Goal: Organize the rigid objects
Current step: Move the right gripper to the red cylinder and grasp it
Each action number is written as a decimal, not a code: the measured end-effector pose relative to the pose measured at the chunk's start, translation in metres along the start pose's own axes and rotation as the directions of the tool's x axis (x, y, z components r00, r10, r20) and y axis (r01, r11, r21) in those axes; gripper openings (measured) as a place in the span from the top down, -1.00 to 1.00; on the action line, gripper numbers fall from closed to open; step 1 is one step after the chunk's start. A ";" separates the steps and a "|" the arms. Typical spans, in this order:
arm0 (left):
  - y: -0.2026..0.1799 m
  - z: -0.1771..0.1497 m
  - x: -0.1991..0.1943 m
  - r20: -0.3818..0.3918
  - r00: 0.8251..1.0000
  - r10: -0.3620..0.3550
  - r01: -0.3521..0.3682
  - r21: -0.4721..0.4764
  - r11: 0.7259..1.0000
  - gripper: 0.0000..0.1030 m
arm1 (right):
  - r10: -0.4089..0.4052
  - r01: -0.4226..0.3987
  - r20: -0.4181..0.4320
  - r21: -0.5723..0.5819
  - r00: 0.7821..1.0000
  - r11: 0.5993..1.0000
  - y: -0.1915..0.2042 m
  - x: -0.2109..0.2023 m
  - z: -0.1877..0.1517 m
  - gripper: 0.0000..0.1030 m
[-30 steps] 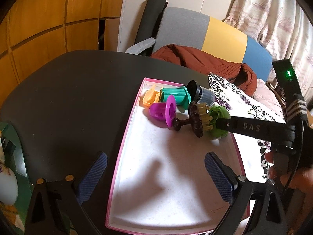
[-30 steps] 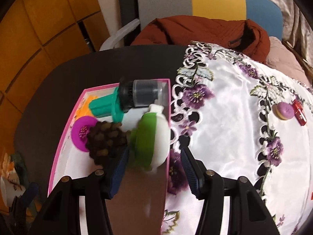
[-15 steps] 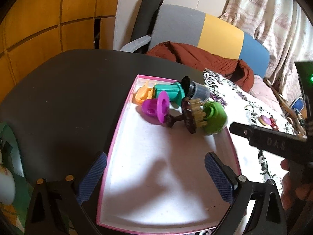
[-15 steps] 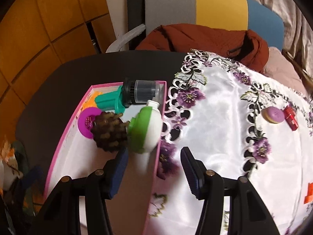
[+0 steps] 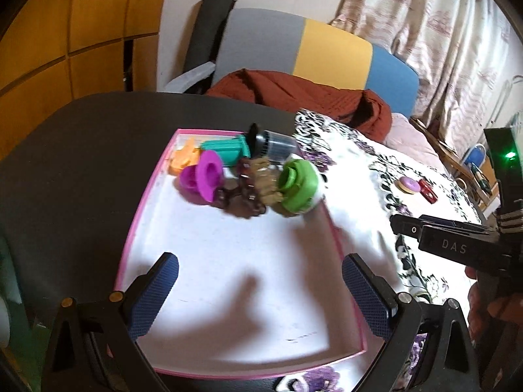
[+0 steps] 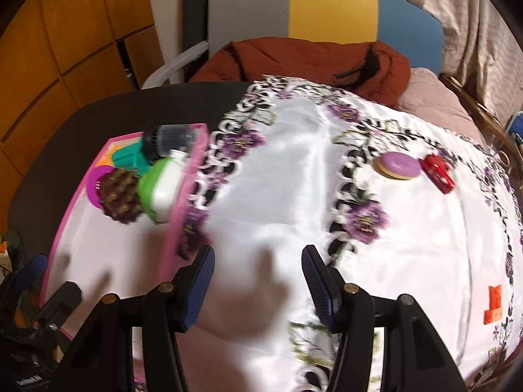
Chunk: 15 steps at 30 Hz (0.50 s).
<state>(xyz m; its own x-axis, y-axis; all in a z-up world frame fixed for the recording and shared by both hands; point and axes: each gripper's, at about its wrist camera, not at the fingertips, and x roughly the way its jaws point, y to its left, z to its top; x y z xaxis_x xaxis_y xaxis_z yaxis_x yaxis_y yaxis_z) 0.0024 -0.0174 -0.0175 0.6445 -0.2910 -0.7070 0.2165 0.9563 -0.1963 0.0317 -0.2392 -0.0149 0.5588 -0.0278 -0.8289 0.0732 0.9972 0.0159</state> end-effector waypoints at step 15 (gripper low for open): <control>-0.080 0.002 0.018 -0.066 0.994 -0.088 0.096 0.144 0.985 -0.96 | -0.134 0.134 -0.003 0.105 0.991 0.985 -0.103 0.000 0.002 -0.10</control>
<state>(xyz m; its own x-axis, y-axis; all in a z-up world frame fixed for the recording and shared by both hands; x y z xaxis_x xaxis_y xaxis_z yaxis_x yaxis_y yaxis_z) -0.0021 -0.0993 -0.0134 0.5734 -0.3713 -0.7303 0.3809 0.9100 -0.1636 0.0253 -0.3422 -0.0153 0.5416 -0.1611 -0.8251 0.2337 0.9716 -0.0363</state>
